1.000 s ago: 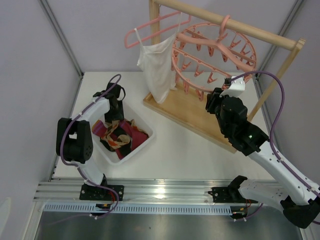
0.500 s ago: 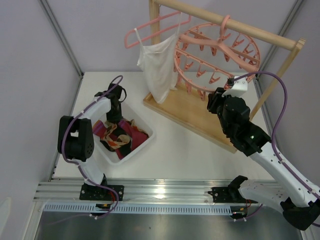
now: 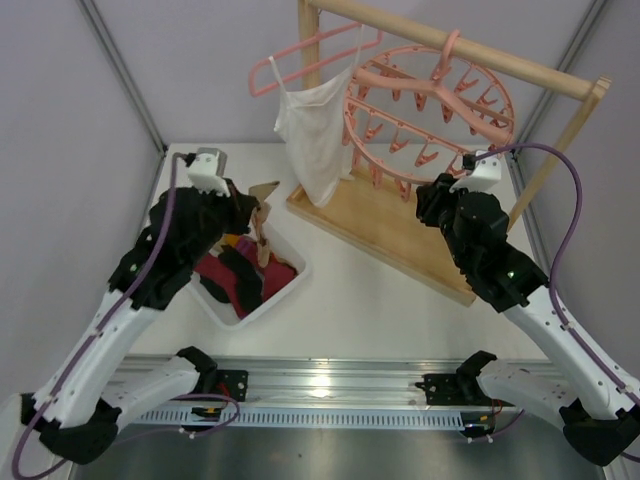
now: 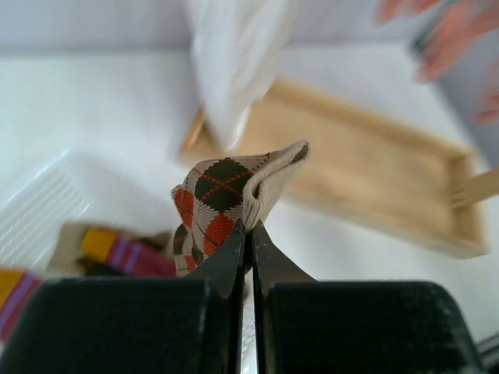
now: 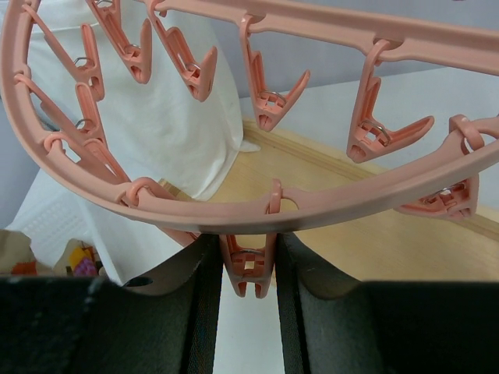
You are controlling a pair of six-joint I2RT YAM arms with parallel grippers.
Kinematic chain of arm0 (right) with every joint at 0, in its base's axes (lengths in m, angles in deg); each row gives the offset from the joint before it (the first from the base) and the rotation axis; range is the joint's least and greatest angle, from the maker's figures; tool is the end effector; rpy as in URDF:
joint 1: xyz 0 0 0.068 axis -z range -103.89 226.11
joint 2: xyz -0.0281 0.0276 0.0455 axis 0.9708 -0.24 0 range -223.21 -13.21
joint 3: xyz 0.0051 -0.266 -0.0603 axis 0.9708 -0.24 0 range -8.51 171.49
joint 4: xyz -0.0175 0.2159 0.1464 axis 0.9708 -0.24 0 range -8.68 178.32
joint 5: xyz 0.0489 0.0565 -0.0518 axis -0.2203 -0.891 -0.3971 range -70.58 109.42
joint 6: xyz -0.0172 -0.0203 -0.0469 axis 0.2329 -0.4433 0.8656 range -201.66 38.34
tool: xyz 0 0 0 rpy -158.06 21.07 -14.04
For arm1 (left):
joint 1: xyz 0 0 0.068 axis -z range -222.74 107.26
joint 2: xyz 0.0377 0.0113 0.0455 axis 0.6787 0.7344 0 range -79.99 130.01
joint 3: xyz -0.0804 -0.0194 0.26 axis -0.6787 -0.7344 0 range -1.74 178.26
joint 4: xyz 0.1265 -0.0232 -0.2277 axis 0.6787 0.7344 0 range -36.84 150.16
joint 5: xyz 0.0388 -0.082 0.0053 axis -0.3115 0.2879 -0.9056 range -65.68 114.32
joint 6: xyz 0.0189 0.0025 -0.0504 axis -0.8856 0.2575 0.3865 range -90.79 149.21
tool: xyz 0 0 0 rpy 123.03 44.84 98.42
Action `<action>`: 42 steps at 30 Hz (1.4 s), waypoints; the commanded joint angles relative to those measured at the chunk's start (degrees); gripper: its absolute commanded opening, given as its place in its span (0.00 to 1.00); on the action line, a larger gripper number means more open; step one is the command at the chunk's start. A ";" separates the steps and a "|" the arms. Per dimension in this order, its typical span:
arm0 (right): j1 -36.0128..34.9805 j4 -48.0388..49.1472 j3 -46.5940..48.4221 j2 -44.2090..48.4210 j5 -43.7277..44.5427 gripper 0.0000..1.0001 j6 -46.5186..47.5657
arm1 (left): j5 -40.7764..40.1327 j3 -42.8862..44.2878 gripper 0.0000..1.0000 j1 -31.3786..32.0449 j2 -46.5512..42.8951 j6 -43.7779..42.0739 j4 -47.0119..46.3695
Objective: Clip the socks to the hanger
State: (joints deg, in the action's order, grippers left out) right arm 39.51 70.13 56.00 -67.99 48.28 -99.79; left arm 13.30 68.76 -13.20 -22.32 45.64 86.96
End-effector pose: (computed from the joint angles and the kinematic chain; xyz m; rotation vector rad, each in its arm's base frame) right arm 0.1733 0.1073 0.4143 0.0976 1.7052 0.2797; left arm 0.1827 -0.0957 0.4106 0.0936 1.9434 -0.3487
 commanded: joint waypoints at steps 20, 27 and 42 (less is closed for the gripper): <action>1.80 -0.35 3.96 1.17 -5.66 0.00 -8.85 | 5.58 -5.11 0.01 26.36 12.37 -4.29 -39.33; 1.88 -1.05 4.40 1.26 -5.22 0.00 -9.99 | 4.88 -1.60 0.01 30.49 21.60 -9.83 -44.61; 1.80 -2.63 4.92 0.20 -5.04 0.00 -10.52 | -1.89 6.49 0.01 33.48 32.59 -15.63 -47.69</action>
State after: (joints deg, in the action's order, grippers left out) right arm 41.00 67.99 58.10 -67.75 42.44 -108.45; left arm 13.34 71.84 19.37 9.57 33.01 43.16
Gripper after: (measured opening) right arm 0.326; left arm 0.012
